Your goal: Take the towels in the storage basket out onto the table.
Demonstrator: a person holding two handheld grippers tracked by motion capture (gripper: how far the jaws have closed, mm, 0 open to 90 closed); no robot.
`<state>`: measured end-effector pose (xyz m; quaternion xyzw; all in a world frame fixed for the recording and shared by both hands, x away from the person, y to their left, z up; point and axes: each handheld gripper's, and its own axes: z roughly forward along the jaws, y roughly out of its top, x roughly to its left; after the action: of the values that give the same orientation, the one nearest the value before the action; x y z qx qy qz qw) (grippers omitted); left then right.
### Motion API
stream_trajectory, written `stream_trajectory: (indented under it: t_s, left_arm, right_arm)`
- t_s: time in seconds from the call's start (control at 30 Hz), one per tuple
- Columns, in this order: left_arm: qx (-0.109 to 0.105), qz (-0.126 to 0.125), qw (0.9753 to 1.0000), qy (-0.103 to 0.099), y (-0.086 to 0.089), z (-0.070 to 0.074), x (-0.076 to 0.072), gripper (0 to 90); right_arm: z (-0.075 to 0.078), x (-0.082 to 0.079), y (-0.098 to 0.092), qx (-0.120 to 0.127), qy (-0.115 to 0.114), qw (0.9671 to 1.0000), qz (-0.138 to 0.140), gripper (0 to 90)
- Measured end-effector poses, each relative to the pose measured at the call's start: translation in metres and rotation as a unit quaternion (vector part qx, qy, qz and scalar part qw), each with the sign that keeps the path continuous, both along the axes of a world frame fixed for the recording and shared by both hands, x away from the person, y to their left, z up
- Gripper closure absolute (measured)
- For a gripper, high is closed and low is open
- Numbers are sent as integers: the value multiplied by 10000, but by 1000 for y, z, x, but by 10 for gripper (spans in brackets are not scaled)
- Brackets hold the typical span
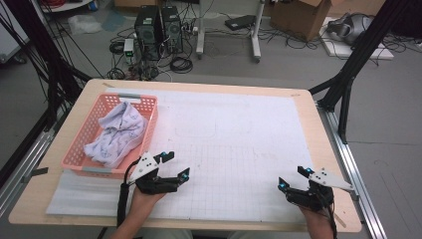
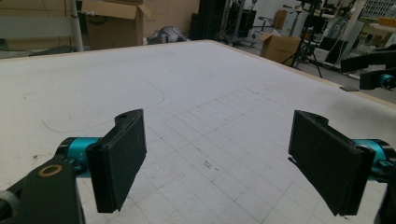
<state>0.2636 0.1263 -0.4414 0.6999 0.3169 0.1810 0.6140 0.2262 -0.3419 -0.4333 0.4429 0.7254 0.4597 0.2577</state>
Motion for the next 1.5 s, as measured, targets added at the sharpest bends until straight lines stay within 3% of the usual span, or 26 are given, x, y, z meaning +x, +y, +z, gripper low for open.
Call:
stream_trajectory:
  t_s: [0.23, 0.5, 0.87, 0.97, 1.1, 1.17, 1.5]
  left_arm:
    - [18, -21, 10000, 6, 0, -1, -5, 185]
    - [-109, -17, 9999, 49, -1, -1, -3, 208]
    - [-73, 62, 9999, 131, -2, -1, -3, 212]
    - [-153, 53, 9997, 172, -4, 3, -2, 212]
    - [-86, 128, 9999, 17, -3, 9, -7, 206]
    - [-156, 141, 9998, 69, -1, 10, -6, 205]
    - [-244, -8, 9997, 45, 3, 25, -4, 230]
  right_arm:
    - [0, 5, 3, 53, 2, 10000, 85, 165]
    - [2, 14, 0, 18, 34, 9998, 216, 165]
    - [6, 17, -9, 96, 6, 9999, 129, 165]
    - [5, 19, -9, 45, 59, 9998, 178, 165]
    - [4, 19, -9, 73, 68, 9996, 253, 165]
    - [5, 17, -8, 36, 55, 9996, 269, 165]
    - [3, 15, -9, 122, 82, 9994, 310, 165]
